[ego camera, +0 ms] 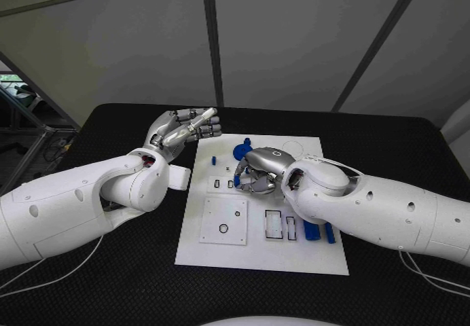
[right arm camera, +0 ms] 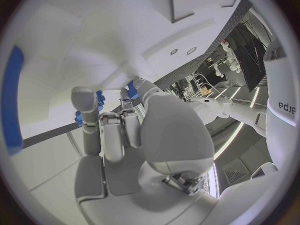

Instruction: Assemble the parts on the task board

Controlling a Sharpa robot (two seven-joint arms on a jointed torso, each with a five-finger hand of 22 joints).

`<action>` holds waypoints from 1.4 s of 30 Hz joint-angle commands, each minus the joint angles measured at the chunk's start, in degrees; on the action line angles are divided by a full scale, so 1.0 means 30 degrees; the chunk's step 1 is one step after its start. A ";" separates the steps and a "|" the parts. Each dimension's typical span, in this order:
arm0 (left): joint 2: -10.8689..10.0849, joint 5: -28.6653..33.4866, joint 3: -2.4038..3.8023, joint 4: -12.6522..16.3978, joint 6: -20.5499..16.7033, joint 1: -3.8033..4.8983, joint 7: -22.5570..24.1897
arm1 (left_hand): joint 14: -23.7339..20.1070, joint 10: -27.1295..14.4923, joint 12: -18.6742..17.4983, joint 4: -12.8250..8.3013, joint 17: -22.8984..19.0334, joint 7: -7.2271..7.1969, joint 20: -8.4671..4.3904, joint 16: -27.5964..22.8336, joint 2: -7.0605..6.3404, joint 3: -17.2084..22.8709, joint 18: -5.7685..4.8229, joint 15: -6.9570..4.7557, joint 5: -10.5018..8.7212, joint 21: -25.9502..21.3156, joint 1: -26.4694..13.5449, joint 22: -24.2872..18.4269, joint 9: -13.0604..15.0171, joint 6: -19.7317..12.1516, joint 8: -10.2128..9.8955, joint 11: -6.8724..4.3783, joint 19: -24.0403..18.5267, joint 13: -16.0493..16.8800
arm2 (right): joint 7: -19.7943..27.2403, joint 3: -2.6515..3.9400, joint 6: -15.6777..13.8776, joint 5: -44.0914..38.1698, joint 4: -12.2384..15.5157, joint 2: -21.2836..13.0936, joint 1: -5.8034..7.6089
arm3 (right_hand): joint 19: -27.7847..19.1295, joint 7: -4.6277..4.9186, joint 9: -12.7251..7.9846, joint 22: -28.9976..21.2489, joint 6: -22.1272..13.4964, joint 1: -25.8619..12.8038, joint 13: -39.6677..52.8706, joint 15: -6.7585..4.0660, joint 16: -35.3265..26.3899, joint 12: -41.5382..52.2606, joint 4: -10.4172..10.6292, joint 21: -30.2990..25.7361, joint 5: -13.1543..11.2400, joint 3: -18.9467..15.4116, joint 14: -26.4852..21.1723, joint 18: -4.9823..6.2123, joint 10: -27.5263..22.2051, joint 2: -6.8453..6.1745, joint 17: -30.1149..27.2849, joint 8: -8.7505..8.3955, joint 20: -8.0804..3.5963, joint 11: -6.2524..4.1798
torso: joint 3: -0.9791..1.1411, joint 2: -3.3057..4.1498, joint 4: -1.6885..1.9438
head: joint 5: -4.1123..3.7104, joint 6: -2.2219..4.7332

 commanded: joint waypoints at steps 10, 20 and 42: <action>-0.0020 -0.0038 0.0014 0.0018 0.0266 0.0033 0.0050 | -0.0182 -0.0050 -0.0073 -0.0125 -0.0024 0.1200 -0.0041 -0.0116 0.0184 -0.0036 -0.0342 -0.0017 0.0020 -0.0046 0.0058 -0.0026 -0.0020 -0.0050 -0.0108 0.0104 -0.0037 -0.0020 | -0.0738 -0.0057 0.0224 -0.1419 0.0211 -0.0046 -0.0075 | 0.0014 -0.0086 0.0070 0.0108 0.0079 -0.0039 0.1629 0.0015 -0.0008 -0.0013 -0.0070 0.0003 0.0040 -0.0010 0.1757 -0.0161 -0.0089 -0.0064 0.3894 -0.0008 0.0059 0.0005 | 0.0019 -0.0007 -0.0008 | 0.0001 -0.0022; -0.0020 -0.0038 0.0014 0.0006 0.0296 0.0033 0.0032 | -0.0182 -0.0050 -0.0073 -0.0125 -0.0024 0.1200 -0.0041 -0.0116 0.0184 -0.0036 -0.0342 -0.0017 0.0020 -0.0046 0.0058 -0.0026 -0.0020 -0.0050 -0.0108 0.0104 -0.0037 -0.0020 | -0.1097 -0.0056 -0.0075 -0.2092 0.0479 -0.0129 -0.0162 | 0.0051 -0.0090 0.0076 0.0195 0.0089 -0.0023 0.1668 0.0012 0.0019 0.0018 -0.0085 0.0050 0.0047 -0.0001 0.1770 -0.0175 -0.0063 -0.0063 0.3950 -0.0007 0.0059 0.0000 | 0.0007 0.0000 -0.0005 | -0.0020 -0.0023; -0.0009 -0.0038 0.0014 -0.0019 0.0355 0.0033 0.0000 | -0.0205 -0.0063 -0.0086 -0.0118 -0.0026 0.1211 -0.0042 -0.0125 0.0206 -0.0030 -0.0336 -0.0014 0.0018 -0.0022 0.0034 -0.0016 -0.0020 -0.0059 -0.0125 0.0113 0.0010 -0.0020 | -0.2048 -0.0055 0.0043 -0.3700 0.0864 -0.0203 -0.0281 | 0.0100 -0.0095 0.0090 0.0305 0.0114 -0.0030 0.1677 0.0007 0.0026 0.0027 -0.0092 0.0111 0.0051 -0.0001 0.1774 -0.0191 -0.0054 -0.0071 0.3965 -0.0004 0.0060 -0.0005 | 0.0002 -0.0003 -0.0003 | -0.0035 -0.0081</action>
